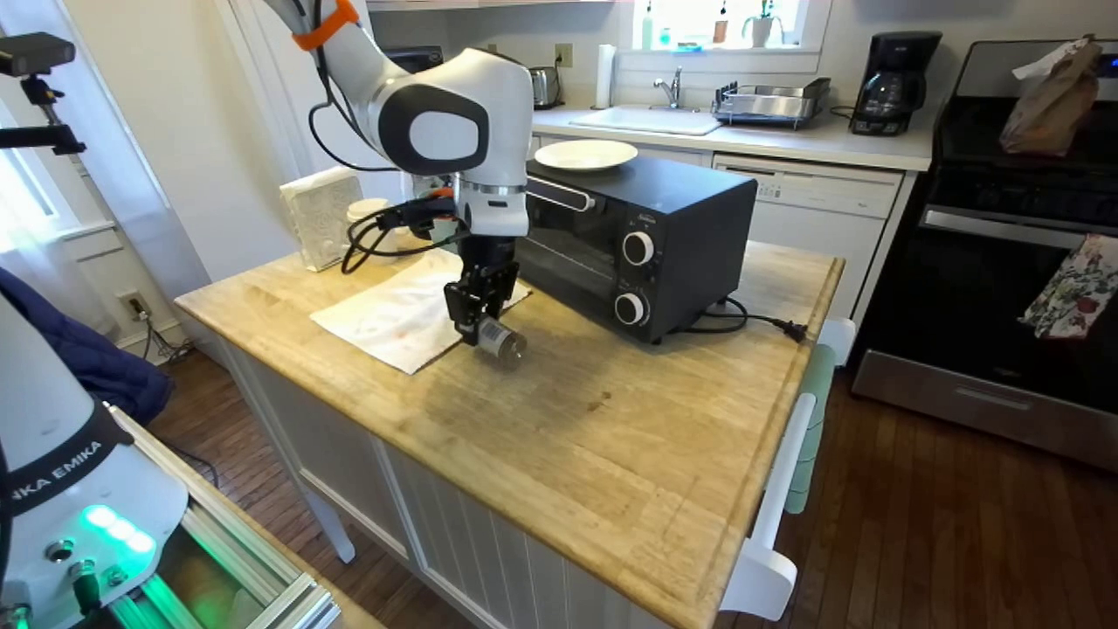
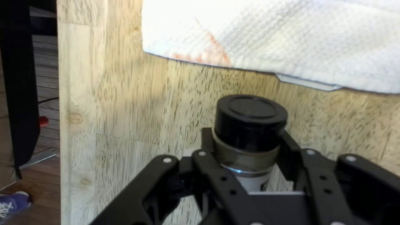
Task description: Put the spice bottle upright on the towel
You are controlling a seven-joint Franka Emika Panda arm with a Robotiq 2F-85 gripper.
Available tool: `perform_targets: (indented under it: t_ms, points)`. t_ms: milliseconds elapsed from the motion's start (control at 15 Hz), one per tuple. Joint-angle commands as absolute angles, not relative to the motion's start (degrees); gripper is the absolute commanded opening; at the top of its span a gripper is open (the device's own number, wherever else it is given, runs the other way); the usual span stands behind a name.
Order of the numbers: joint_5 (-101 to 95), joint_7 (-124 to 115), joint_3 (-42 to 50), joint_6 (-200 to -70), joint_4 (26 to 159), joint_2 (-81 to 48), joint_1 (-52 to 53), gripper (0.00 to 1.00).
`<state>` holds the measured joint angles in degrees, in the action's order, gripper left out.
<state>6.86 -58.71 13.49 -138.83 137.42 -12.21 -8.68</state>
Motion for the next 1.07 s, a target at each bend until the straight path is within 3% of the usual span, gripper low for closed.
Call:
perform_targets:
  t_ms: [0, 1000]
  points:
    - [12.78, -47.62, 12.28, -132.11, 138.02, -7.67, -10.8, 0.25]
    - [29.93, -18.62, 12.49, -104.04, 131.82, -10.96, -11.95, 0.25]
